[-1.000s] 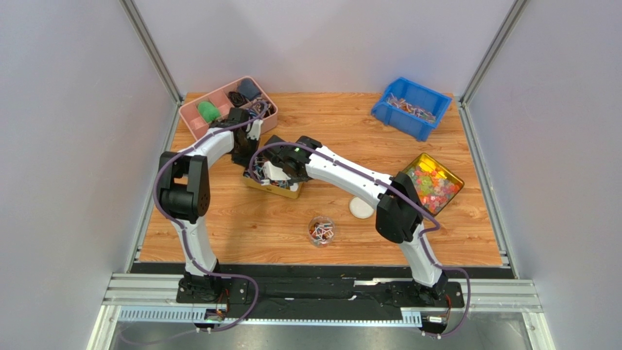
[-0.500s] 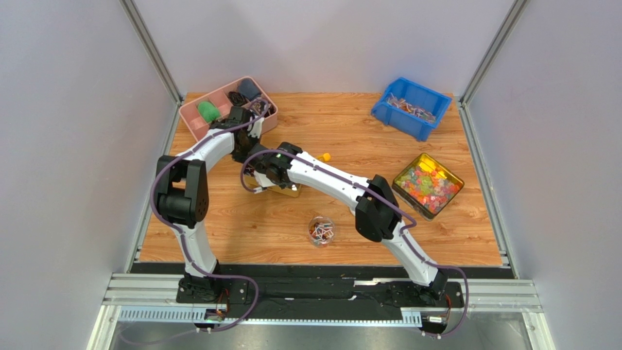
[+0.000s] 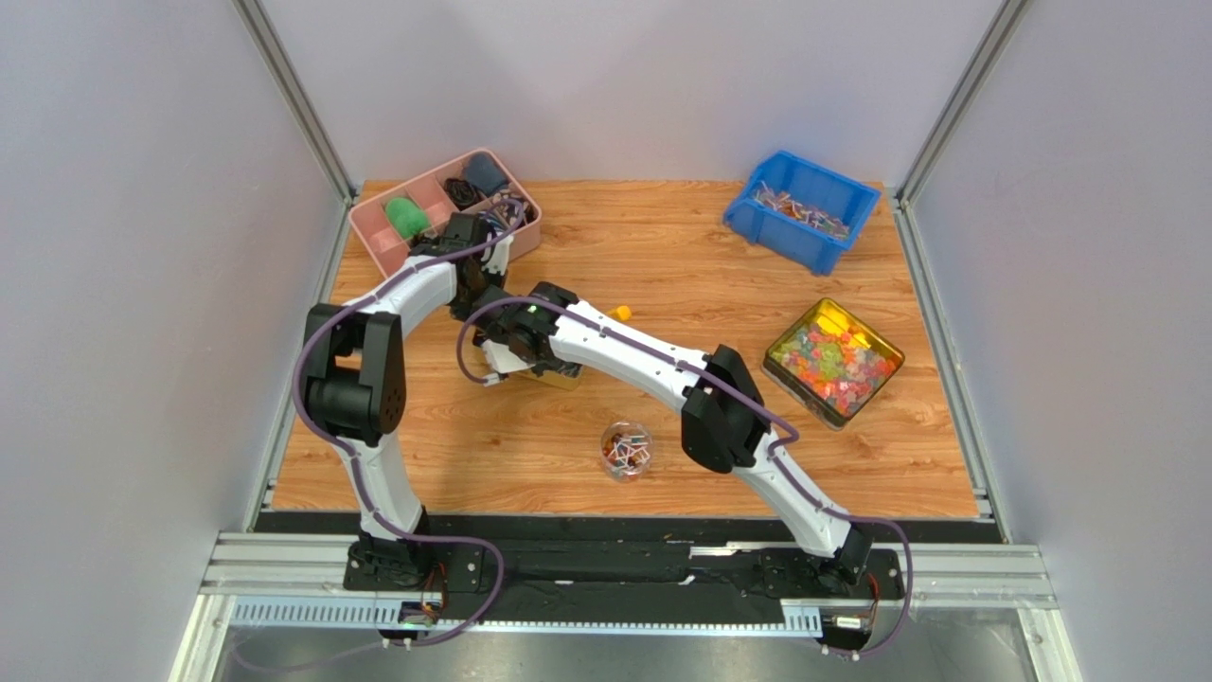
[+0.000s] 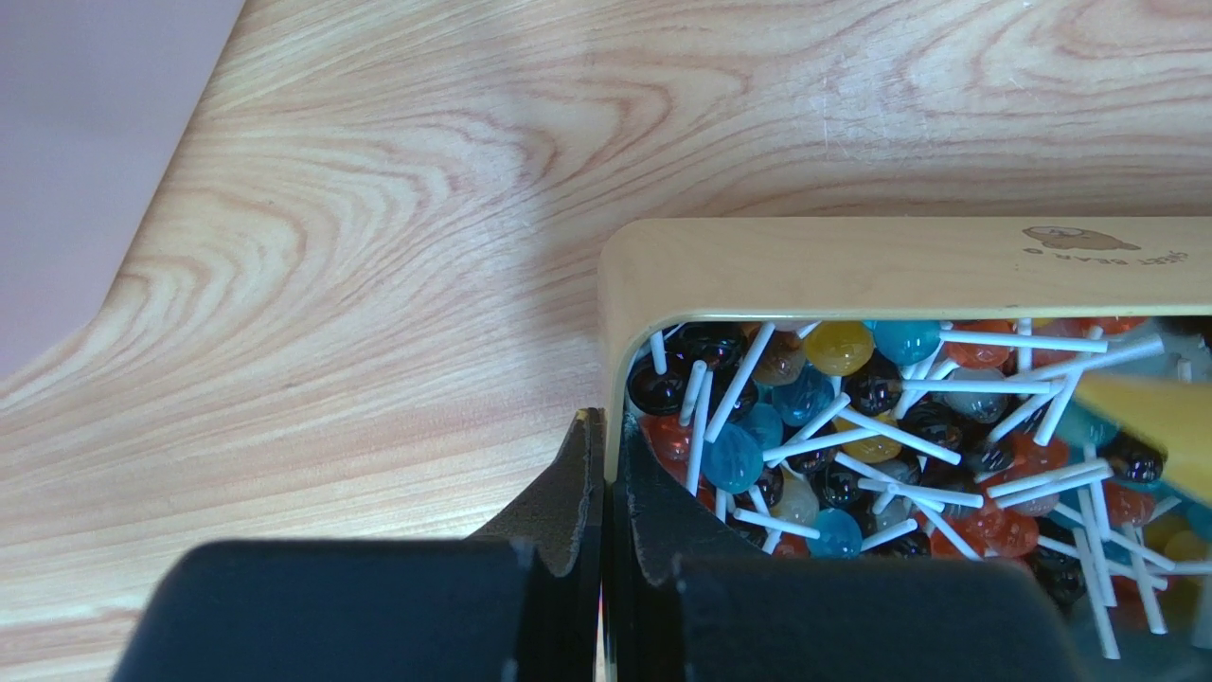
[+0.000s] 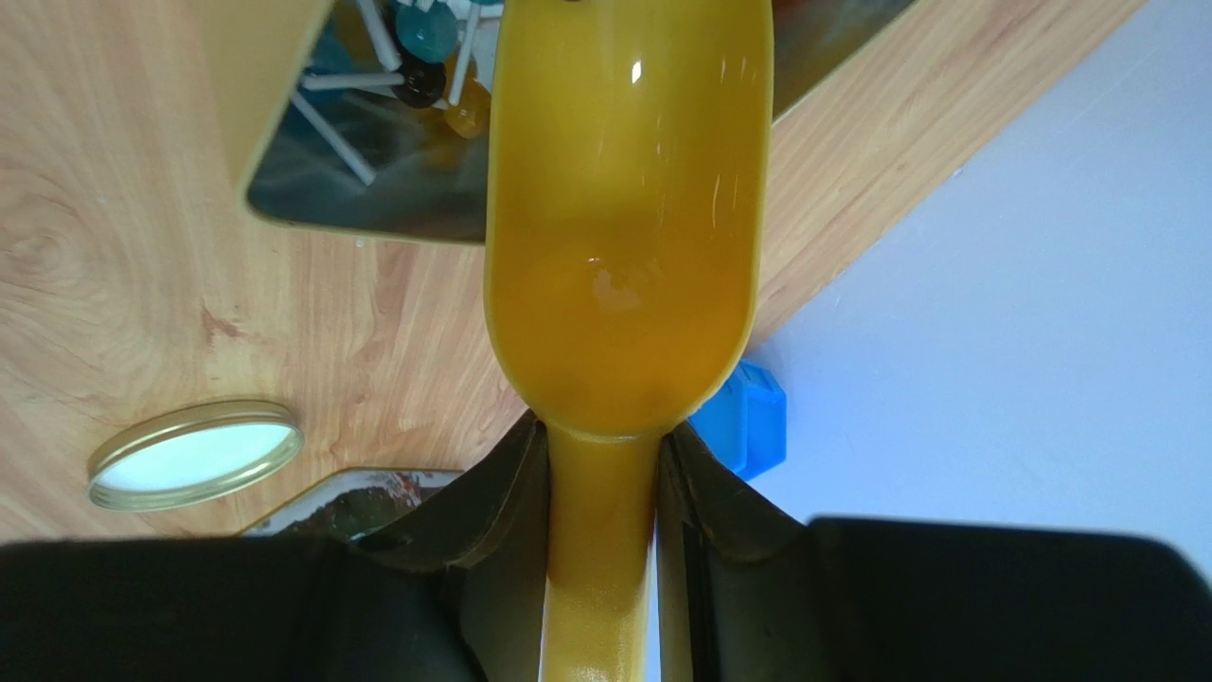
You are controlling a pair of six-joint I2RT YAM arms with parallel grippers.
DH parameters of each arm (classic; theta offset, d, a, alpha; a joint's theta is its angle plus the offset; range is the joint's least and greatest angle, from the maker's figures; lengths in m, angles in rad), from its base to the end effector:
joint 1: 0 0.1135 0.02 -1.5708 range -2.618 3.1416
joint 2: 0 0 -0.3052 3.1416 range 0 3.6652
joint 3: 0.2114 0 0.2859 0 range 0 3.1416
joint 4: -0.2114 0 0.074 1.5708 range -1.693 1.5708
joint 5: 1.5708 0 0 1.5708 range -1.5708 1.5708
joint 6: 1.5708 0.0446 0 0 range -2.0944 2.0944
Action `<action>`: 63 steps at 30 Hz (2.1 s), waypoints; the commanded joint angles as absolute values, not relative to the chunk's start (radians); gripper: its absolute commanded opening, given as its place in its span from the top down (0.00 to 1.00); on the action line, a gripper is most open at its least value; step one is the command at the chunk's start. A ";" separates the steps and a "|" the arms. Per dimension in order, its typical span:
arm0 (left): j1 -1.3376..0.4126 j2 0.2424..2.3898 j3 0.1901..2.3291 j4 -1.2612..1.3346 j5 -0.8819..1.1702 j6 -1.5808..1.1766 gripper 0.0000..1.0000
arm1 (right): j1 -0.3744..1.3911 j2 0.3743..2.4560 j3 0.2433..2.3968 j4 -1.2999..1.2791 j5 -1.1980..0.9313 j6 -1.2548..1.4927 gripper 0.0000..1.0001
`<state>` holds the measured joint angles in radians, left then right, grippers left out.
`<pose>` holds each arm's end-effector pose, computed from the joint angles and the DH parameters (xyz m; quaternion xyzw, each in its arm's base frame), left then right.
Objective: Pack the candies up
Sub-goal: Scoop the fake candies from the storage box.
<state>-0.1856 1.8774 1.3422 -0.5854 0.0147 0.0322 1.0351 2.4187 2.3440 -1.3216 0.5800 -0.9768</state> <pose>0.4272 -0.0809 0.2067 0.1076 0.9688 -0.0243 0.2220 0.3025 0.4617 0.2448 -0.7930 0.5320 -0.2823 0.0918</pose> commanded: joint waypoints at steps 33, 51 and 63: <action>-0.193 1.795 1.345 -0.529 0.100 -0.018 1.00 | 1.028 2.408 2.338 -1.151 0.239 -0.606 1.00; -0.193 1.804 1.345 -0.532 0.107 -0.015 1.00 | 1.028 2.433 2.304 -0.928 0.149 -0.470 1.00; -0.192 1.812 1.345 -0.535 0.106 -0.008 1.00 | 0.911 2.292 2.166 -0.858 -0.026 -0.328 1.00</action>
<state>-0.1741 1.8725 1.3239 -0.5720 0.0216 0.0292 0.9768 2.4012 2.2120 -0.9779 0.1410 -0.4591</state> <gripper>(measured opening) 0.014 0.295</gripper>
